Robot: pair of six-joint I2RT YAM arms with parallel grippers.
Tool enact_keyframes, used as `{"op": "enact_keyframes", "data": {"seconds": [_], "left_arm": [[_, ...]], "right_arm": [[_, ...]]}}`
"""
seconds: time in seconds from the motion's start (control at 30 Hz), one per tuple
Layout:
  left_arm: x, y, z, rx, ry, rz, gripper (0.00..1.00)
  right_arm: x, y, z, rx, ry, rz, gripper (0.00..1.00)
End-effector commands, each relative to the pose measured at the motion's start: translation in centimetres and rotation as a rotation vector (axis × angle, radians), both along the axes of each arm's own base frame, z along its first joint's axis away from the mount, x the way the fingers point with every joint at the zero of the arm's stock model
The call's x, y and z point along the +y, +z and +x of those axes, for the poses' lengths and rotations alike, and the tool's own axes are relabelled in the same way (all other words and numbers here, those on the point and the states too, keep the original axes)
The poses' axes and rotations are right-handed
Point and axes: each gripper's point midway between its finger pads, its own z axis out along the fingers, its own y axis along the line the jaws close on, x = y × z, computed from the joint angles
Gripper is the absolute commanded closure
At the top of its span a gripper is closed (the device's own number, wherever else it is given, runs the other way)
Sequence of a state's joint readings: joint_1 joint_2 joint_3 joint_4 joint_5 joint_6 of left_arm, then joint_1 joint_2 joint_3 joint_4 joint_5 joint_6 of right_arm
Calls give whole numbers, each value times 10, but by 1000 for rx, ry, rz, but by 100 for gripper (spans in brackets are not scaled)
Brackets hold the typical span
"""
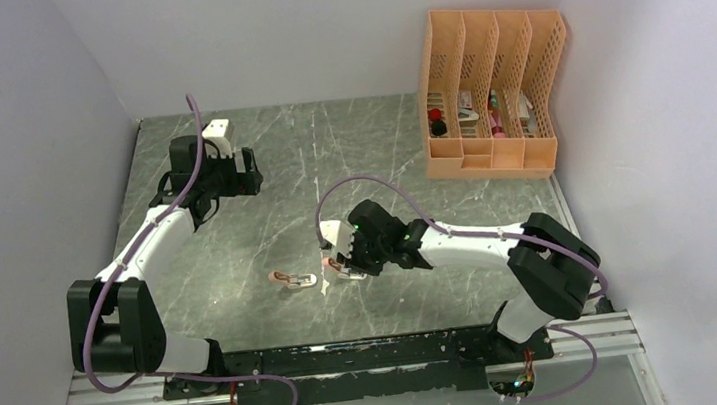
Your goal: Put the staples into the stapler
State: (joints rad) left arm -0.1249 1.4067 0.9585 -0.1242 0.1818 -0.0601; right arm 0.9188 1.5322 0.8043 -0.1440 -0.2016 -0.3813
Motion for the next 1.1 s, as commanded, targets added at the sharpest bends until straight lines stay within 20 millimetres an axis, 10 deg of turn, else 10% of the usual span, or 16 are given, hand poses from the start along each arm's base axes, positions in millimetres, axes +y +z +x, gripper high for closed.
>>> {"op": "enact_keyframes", "data": {"seconds": [0.0, 1.07], "left_arm": [[-1, 17, 10, -47, -9, -25, 5], [-2, 14, 11, -40, -13, -26, 5]], "right_arm": [[9, 5, 2, -15, 14, 21, 82], [5, -6, 0, -12, 17, -13, 83]]}}
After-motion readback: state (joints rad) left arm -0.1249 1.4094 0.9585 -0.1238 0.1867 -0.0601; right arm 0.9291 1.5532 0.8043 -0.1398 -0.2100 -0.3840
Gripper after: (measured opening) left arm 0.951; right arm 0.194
